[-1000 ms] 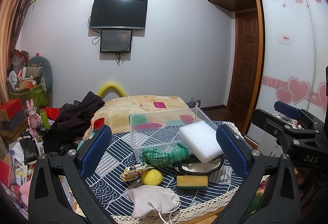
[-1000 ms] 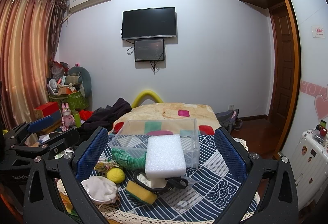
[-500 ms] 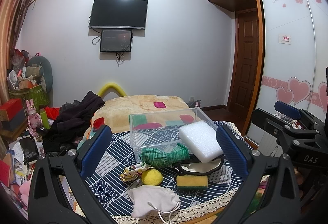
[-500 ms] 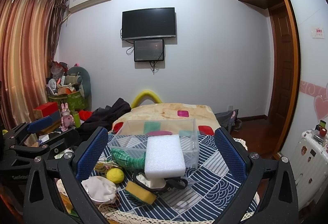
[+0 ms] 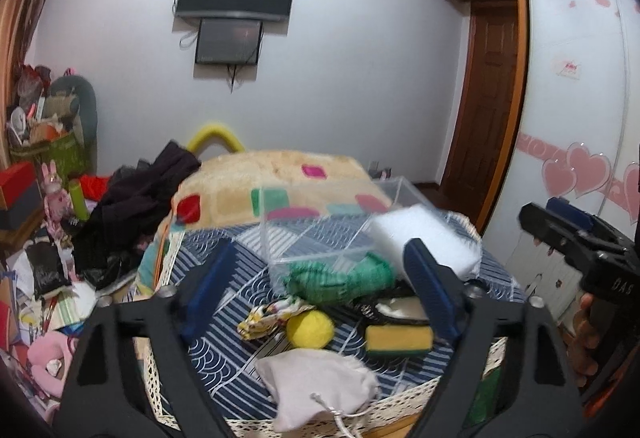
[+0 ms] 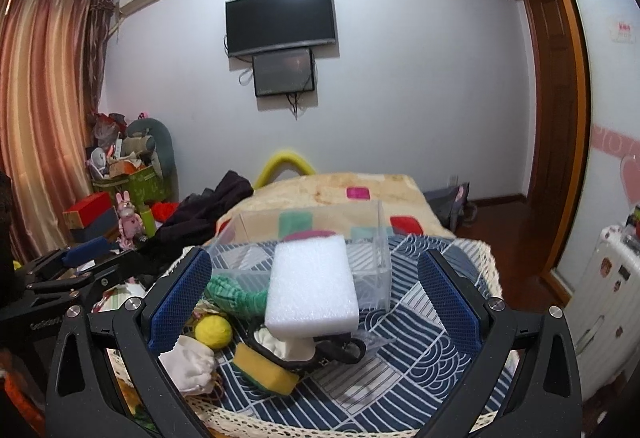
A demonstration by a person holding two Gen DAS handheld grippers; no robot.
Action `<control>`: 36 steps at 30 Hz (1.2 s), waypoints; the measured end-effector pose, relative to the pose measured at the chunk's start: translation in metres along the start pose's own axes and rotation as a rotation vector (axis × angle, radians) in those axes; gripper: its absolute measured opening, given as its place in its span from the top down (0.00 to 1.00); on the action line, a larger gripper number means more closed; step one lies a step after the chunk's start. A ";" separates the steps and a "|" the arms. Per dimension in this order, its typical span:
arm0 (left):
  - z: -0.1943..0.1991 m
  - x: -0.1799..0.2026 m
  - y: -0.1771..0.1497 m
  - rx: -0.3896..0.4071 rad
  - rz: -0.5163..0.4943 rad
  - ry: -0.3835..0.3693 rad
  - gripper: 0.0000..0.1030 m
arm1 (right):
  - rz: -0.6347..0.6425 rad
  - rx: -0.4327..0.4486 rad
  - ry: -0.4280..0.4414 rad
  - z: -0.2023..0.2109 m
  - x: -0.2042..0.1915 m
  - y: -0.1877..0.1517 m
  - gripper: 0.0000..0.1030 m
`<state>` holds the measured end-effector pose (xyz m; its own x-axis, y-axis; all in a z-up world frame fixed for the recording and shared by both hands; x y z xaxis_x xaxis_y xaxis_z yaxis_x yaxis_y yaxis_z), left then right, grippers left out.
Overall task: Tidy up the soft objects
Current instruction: 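Grasp the white foam block with the right tool while the left tool grasps the green knitted cloth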
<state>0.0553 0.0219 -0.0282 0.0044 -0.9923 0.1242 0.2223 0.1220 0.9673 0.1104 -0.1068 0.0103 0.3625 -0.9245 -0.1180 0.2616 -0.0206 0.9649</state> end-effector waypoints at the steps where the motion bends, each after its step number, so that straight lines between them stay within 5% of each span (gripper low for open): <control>1: -0.006 -0.004 -0.003 -0.024 0.003 0.005 0.21 | -0.005 -0.011 0.000 -0.004 0.001 -0.002 0.00; 15: -0.086 -0.039 -0.045 -0.283 0.068 -0.060 0.35 | -0.010 -0.174 0.011 -0.050 0.009 -0.035 0.02; 27: -0.132 -0.027 -0.059 -0.447 -0.018 -0.090 0.36 | -0.006 -0.258 0.028 -0.076 0.009 -0.056 0.02; 31: -0.143 -0.027 -0.068 -0.483 -0.001 -0.101 0.49 | 0.006 -0.264 0.037 -0.078 0.007 -0.058 0.02; 36: -0.150 -0.025 -0.073 -0.514 0.028 -0.144 0.59 | 0.004 -0.275 0.069 -0.078 0.007 -0.059 0.24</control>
<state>0.1858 0.0344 -0.1349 -0.1087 -0.9710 0.2129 0.6730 0.0858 0.7347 0.1666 -0.0822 -0.0659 0.4214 -0.8962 -0.1385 0.4893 0.0961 0.8668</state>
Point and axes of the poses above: each gripper's, at about its wrist camera, not at the fingertips, and z roughly against the way its jaws point, x to its right, y to its top, the point moved 3 cm from there along -z, roughly the way its jaws point, and after that the axes turned 8 degrees about x, right-handed, at the moved point
